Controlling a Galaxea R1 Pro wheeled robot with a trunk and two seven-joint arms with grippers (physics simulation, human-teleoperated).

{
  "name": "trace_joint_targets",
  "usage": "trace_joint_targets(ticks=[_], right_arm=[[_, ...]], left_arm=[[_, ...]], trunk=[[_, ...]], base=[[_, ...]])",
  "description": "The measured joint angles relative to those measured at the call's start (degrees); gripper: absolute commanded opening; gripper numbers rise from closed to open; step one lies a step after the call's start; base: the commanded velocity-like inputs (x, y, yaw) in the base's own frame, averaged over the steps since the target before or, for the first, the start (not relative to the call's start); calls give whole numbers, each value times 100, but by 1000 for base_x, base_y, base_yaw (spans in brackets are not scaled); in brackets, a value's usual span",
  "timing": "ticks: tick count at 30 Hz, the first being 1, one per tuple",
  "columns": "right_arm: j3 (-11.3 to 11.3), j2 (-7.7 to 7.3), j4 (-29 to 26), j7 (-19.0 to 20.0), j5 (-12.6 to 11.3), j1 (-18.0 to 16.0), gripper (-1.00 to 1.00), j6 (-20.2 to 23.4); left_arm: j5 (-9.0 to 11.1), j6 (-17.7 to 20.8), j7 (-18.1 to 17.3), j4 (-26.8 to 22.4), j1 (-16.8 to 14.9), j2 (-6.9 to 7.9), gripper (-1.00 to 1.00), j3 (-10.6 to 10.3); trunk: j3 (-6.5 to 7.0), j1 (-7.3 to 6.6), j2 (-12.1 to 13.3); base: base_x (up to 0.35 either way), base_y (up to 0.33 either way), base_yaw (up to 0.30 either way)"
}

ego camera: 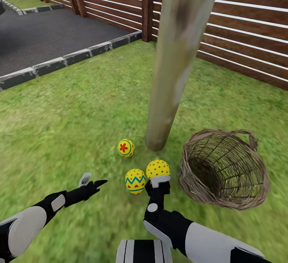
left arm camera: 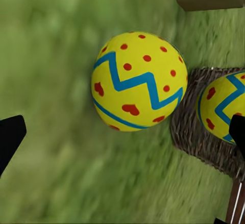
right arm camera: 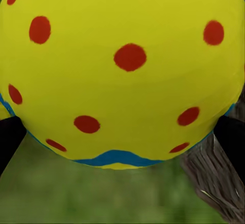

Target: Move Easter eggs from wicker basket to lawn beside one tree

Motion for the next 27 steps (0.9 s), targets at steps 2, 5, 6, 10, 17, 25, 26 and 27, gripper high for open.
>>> trace_joint_targets(ticks=[2, 5, 6, 10, 17, 25, 26, 27], right_arm=[[0, 3, -2, 0, 0, 0, -100, 0], [0, 0, -1, 0, 0, 0, -100, 0], [0, 4, -2, 0, 2, 0, -100, 0], [0, 3, -4, 0, 2, 0, -100, 0], [0, -2, -4, 0, -1, 0, -100, 0], [0, 0, 0, 0, -1, 0, -100, 0], [0, -1, 0, 0, -1, 0, -100, 0], [0, 2, 0, 0, 0, 0, -100, 0]], left_arm=[[1, 0, -1, 0, -1, 0, 100, 1], [-1, 0, 7, -2, -2, -36, 100, -1], [-4, 0, 28, -4, 0, -68, 100, -3], [-8, 0, 39, -7, 1, -106, 100, -5], [-8, -16, 38, -7, -1, -144, 100, -4], [-8, -16, 40, -7, -1, -175, 100, -5], [-8, -17, 37, -7, -2, -190, 100, -5], [-7, -17, 33, -7, 0, -198, 100, 0]], trunk=[[0, 0, 0], [0, 2, 0], [0, 2, 0], [-22, 6, -1], [-177, 24, -10], [-354, 44, -21], [-376, 47, -22], [-377, 47, -23]], base=[[282, 0, 0], [102, 0, 0], [33, 0, 0], [9, 0, 0], [0, 0, 0], [0, 0, 0], [0, 0, 0], [0, 0, 0]])
